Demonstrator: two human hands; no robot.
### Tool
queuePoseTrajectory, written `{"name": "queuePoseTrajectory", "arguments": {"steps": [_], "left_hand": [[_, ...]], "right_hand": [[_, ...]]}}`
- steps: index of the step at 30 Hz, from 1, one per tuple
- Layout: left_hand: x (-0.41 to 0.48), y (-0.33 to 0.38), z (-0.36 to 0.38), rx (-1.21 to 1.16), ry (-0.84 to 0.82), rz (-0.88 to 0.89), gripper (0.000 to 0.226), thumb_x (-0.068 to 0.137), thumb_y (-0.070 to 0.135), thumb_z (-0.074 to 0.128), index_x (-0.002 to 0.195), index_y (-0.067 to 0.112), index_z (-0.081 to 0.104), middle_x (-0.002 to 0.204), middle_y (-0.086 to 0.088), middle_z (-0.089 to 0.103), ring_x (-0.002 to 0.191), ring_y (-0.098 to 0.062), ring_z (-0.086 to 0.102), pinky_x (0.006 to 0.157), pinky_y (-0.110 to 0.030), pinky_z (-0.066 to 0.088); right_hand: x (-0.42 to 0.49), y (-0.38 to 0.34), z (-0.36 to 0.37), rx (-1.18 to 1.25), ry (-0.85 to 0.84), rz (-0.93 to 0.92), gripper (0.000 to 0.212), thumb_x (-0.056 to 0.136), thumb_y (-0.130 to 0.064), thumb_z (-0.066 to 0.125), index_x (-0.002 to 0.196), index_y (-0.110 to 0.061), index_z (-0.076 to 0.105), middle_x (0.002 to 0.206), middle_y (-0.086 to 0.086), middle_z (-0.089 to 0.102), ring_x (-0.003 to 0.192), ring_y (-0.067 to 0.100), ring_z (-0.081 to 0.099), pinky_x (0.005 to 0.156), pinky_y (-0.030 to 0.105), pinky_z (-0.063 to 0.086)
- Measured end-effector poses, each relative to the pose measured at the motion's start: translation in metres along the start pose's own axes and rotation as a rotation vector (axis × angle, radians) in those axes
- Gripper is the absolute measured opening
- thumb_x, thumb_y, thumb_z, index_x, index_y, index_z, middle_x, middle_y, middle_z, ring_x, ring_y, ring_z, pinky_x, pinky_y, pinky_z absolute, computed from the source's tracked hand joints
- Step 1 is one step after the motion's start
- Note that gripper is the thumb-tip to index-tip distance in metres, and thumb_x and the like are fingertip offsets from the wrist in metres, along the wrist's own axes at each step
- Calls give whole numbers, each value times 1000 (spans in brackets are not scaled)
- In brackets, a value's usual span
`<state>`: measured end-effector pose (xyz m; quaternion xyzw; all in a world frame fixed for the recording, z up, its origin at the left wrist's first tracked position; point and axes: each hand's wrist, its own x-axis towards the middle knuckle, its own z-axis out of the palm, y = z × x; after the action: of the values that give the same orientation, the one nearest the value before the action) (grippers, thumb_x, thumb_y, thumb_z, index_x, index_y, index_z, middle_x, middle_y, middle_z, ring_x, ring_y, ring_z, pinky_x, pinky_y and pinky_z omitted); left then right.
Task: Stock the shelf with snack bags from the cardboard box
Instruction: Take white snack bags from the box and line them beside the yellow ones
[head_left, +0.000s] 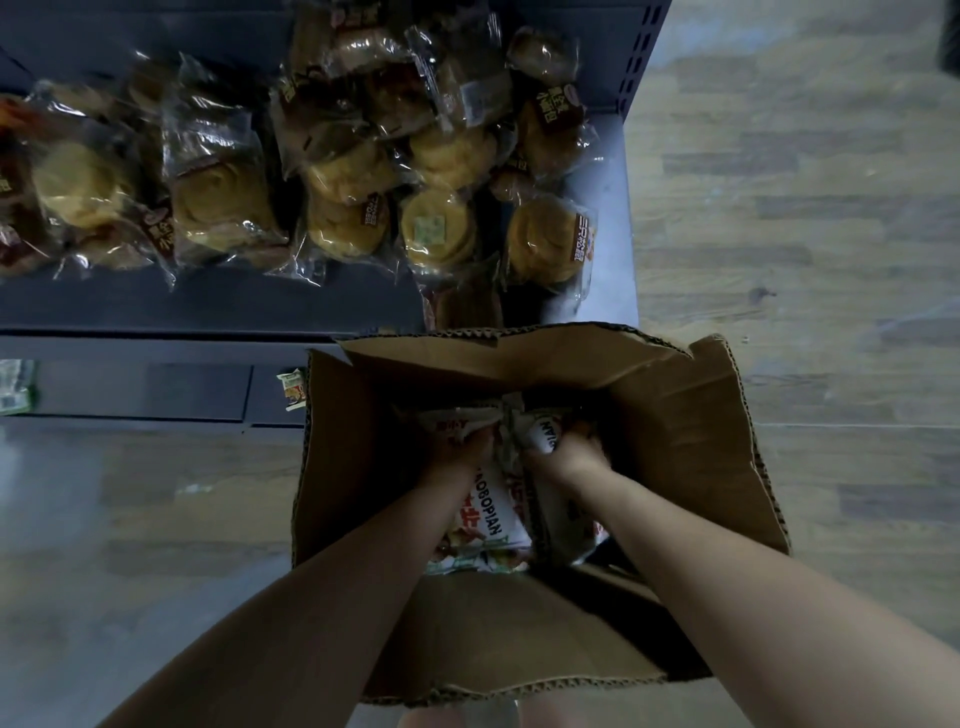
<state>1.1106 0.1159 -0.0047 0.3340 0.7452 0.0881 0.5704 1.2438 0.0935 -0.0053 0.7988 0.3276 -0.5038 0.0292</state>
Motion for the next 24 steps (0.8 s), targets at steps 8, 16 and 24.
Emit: {"name": "queuePoseTrajectory", "arguments": {"steps": [8, 16, 24], "left_hand": [[-22, 24, -16, -88, -52, 224, 52, 94, 40, 49, 140, 16, 40, 140, -1, 42, 132, -18, 38, 109, -29, 26], [-59, 33, -21, -520, -325, 142, 93, 68, 86, 35, 122, 14, 55, 120, -7, 62, 112, -21, 57, 103, -36, 41], [-91, 50, -62, -523, -275, 141, 76, 66, 59, 67, 130, 22, 51, 117, -12, 66, 105, -32, 64, 94, -53, 48]], "right_hand": [[-25, -15, -24, 665, -246, -41, 26, 99, -24, 46, 112, -6, 59, 113, 17, 61, 105, 29, 59, 92, 35, 47], [-68, -29, -26, 753, -408, -180, 74, 62, -70, 72, 116, -19, 66, 110, 6, 72, 106, 23, 67, 100, 42, 48], [-135, -48, -44, 735, -261, -400, 72, 57, -64, 74, 116, -24, 65, 105, 2, 74, 100, 23, 69, 100, 44, 48]]}}
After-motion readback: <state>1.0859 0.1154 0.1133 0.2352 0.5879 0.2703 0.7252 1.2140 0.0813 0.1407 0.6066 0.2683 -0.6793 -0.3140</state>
